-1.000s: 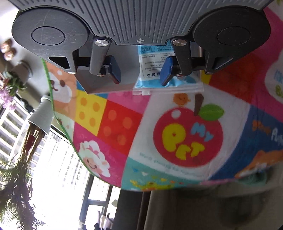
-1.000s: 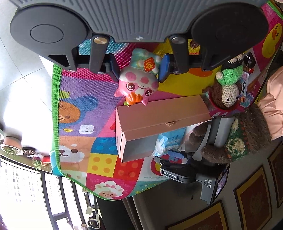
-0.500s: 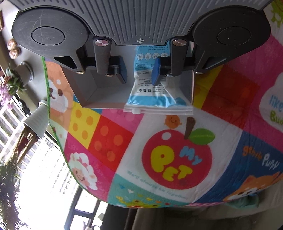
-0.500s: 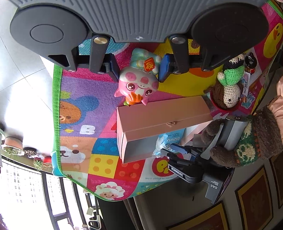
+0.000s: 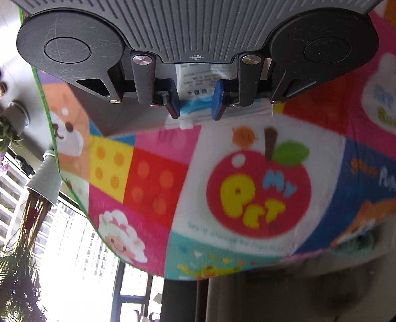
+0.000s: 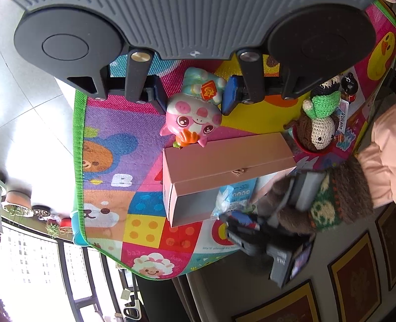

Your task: Organize objects

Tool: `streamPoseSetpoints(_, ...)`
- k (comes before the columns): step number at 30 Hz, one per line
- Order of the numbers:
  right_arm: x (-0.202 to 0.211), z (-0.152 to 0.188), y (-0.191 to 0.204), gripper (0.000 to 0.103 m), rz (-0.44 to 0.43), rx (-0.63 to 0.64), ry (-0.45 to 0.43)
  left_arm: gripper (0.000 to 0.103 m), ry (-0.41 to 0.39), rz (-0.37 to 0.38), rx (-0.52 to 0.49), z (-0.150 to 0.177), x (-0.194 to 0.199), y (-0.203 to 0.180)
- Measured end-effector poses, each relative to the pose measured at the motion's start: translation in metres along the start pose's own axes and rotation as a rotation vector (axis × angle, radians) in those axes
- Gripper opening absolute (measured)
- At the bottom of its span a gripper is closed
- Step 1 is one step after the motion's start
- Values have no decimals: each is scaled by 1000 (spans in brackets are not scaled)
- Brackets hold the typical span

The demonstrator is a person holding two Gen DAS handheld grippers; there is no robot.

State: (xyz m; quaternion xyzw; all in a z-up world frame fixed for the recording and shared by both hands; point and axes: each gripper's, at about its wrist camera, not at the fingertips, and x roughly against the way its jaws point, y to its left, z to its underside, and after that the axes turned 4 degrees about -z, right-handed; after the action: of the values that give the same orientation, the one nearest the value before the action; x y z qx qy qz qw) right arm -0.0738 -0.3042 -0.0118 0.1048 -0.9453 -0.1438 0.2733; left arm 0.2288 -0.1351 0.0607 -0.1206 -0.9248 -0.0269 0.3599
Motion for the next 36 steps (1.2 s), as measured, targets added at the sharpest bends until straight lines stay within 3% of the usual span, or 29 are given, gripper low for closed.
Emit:
streamPoseSetpoints(3,-1,-1,0,47,0,1,7,32,80,15,59,6,-12,9)
streamPoseSetpoints(7,1,-1,0,47,0,-2,3,32,66,58,145,-1,-1,23)
streamPoseSetpoints(12,-2,-11,3,47,-5,21,41,32,-58,165,217,-1,74,47)
streamPoseSetpoints(15,5,-47,16,47,-20,101,-20,32,-162,205,224,25,135,61)
streamPoseSetpoints(19,-17,-125,32,49,-15,163,-95,32,-265,145,186,74,193,74)
streamPoseSetpoints(20,-33,-145,35,55,-22,173,-81,32,-276,120,189,86,203,80)
streamPoseSetpoints(21,-48,-161,36,72,-17,178,-53,32,-282,87,200,96,211,88)
streamPoseSetpoints(22,-62,-173,38,76,2,178,-39,32,-283,52,215,107,219,98)
streamPoseSetpoints(24,-75,-180,44,76,63,201,-36,32,-262,-12,253,127,231,118)
streamPoseSetpoints(26,-68,-170,49,79,52,218,-45,32,-243,-45,301,148,241,136)
streamPoseSetpoints(28,-52,-147,52,90,16,215,-55,32,-203,-39,321,165,247,143)
streamPoseSetpoints(29,-43,-132,55,91,5,218,-55,32,-184,-21,318,171,249,140)
streamPoseSetpoints(33,-22,-66,61,96,-7,249,12,32,-127,112,246,178,243,99)
streamPoseSetpoints(36,-19,-21,59,98,15,254,99,35,-80,98,170,176,224,67)
